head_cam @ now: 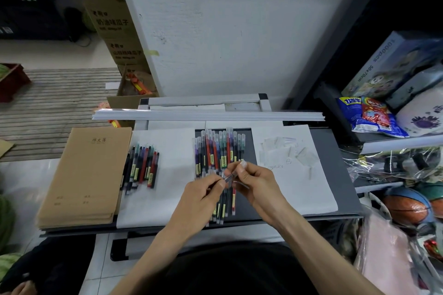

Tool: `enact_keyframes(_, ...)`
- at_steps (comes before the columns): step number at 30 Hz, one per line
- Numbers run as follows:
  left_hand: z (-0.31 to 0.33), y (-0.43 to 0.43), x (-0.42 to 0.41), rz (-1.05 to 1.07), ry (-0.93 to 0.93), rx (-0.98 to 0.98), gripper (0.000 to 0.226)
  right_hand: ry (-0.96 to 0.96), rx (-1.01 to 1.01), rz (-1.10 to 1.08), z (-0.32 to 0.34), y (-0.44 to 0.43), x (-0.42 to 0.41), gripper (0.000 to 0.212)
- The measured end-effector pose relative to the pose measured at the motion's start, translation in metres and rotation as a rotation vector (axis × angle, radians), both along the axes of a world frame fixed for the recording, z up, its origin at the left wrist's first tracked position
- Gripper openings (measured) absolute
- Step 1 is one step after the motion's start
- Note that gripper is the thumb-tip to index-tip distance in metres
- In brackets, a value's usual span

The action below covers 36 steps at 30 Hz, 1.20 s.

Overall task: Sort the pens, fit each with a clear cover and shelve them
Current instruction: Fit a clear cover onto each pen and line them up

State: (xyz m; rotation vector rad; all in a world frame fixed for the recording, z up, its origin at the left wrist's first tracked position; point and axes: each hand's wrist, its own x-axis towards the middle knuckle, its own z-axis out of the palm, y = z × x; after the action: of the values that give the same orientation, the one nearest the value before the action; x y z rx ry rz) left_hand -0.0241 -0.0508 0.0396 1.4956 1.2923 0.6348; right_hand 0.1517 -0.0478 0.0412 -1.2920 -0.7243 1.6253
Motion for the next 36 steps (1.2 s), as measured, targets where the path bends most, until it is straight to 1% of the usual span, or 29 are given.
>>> enact_keyframes(2, -0.003, 0.001, 0.001, -0.003, -0.002, -0.001, 0.034, -0.043, 0.026, 0.023, -0.003, -0.002, -0.005, 0.027)
enact_keyframes(4, -0.004, 0.002, 0.005, 0.02, -0.067, -0.07, 0.032, -0.008, 0.021, 0.005, -0.007, -0.003, -0.009, 0.027)
enact_keyframes(7, -0.004, 0.006, 0.009, 0.112, -0.28, -0.328, 0.033, 0.103, -0.027, -0.052, -0.011, -0.001, -0.013, 0.026)
enact_keyframes(9, -0.004, 0.007, 0.01, 0.142, -0.393, -0.452, 0.032, 0.116, -0.038, -0.056, -0.012, 0.001, -0.013, 0.025)
enact_keyframes(12, -0.003, 0.009, 0.015, 0.162, -0.525, -0.553, 0.026, 0.057, -0.042, -0.013, -0.014, 0.004, -0.011, 0.025)
enact_keyframes(14, -0.008, 0.013, 0.019, 0.164, -0.528, -0.537, 0.023, 0.001, -0.02, 0.011, -0.018, 0.005, -0.009, 0.024)
enact_keyframes(15, -0.012, 0.015, 0.02, 0.157, -0.476, -0.497, 0.022, -0.045, -0.008, 0.015, -0.02, 0.005, -0.008, 0.022)
enact_keyframes(17, -0.02, 0.017, 0.018, 0.127, -0.313, -0.403, 0.023, -0.135, 0.001, 0.018, -0.026, 0.005, -0.006, 0.02)
enact_keyframes(19, -0.029, 0.02, 0.008, 0.111, -0.148, -0.343, 0.029, -0.185, -0.044, -0.011, -0.033, 0.005, -0.006, 0.019)
enact_keyframes(21, -0.042, 0.025, -0.008, 0.089, 0.053, -0.259, 0.024, -0.249, -0.111, -0.054, -0.041, 0.007, 0.0, 0.019)
enact_keyframes(22, -0.047, 0.027, -0.017, 0.088, 0.165, -0.197, 0.018, -0.332, -0.125, -0.054, -0.046, 0.008, 0.005, 0.019)
enact_keyframes(24, -0.055, 0.036, -0.04, 0.163, 0.351, -0.08, 0.012, -0.624, -0.102, 0.041, -0.055, 0.01, 0.017, 0.022)
enact_keyframes(26, -0.06, 0.048, -0.067, 0.296, 0.481, -0.01, 0.015, -0.934, -0.086, 0.186, -0.064, 0.01, 0.027, 0.028)
enact_keyframes(28, -0.063, 0.061, -0.092, 0.398, 0.58, 0.012, 0.014, -1.118, -0.083, 0.279, -0.072, 0.011, 0.03, 0.037)
enact_keyframes(31, -0.067, 0.078, -0.116, 0.428, 0.665, 0.063, 0.013, -1.212, -0.094, 0.324, -0.081, 0.016, 0.027, 0.044)
enact_keyframes(34, -0.07, 0.084, -0.121, 0.363, 0.757, 0.062, 0.013, -1.237, -0.095, 0.329, -0.083, 0.022, 0.023, 0.044)
enact_keyframes(36, -0.074, 0.085, -0.118, 0.34, 0.781, 0.048, 0.018, -1.234, -0.089, 0.318, -0.083, 0.024, 0.021, 0.046)
